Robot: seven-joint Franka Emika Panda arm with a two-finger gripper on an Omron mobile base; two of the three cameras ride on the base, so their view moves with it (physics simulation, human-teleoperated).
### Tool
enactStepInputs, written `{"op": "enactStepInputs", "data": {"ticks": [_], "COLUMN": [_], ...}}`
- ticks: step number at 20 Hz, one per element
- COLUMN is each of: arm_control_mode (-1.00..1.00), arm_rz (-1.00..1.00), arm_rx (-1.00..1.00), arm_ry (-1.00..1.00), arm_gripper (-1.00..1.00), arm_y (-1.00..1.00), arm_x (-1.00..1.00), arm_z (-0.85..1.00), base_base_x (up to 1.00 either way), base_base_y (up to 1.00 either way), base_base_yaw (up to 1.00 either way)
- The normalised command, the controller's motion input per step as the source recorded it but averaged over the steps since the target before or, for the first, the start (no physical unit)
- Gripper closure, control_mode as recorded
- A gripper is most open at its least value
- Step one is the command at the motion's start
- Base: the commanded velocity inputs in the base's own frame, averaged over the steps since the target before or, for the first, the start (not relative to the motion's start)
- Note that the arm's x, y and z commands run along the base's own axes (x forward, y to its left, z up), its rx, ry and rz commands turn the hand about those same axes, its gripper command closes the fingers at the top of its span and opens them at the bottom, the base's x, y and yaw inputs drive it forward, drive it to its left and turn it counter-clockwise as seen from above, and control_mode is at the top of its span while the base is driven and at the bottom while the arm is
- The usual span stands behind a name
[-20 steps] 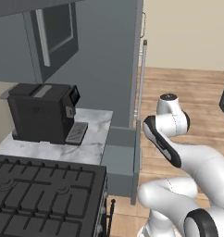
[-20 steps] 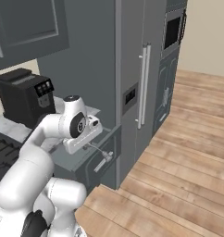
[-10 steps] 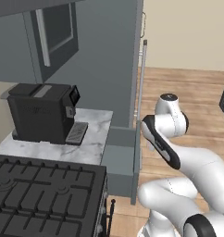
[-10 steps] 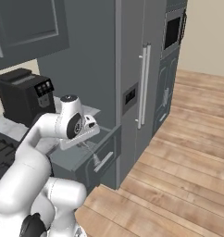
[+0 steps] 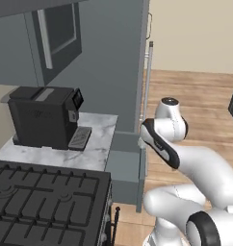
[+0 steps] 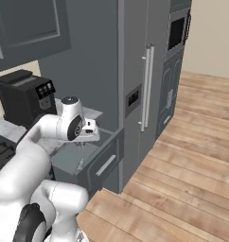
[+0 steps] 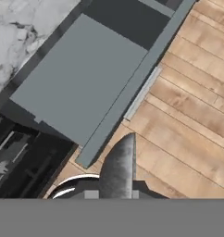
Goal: Organize the utensils by type. Pick up the wooden spoons from the counter and place them in the open cabinet. Then pick up the metallic utensils from the counter and place them in the open drawer.
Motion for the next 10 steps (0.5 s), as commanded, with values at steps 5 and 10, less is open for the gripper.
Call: {"op": "enactStepInputs", "data": {"ticks": [5, 10], "arm_control_mode": [-1.00, -1.00], "arm_rz": [-0.55, -0.60], "arm_rx": [0.05, 0.09], "arm_ry": [0.00, 0.00], "arm_gripper": [1.00, 1.00], "arm_y": [0.27, 0.12], "arm_x": [0.51, 0.06], "arm_z": [-0.06, -0.34], "base_base_x": [0.00, 0.00], "base_base_y": [0.00, 0.00], "base_base_yaw": [0.00, 0.00]}}
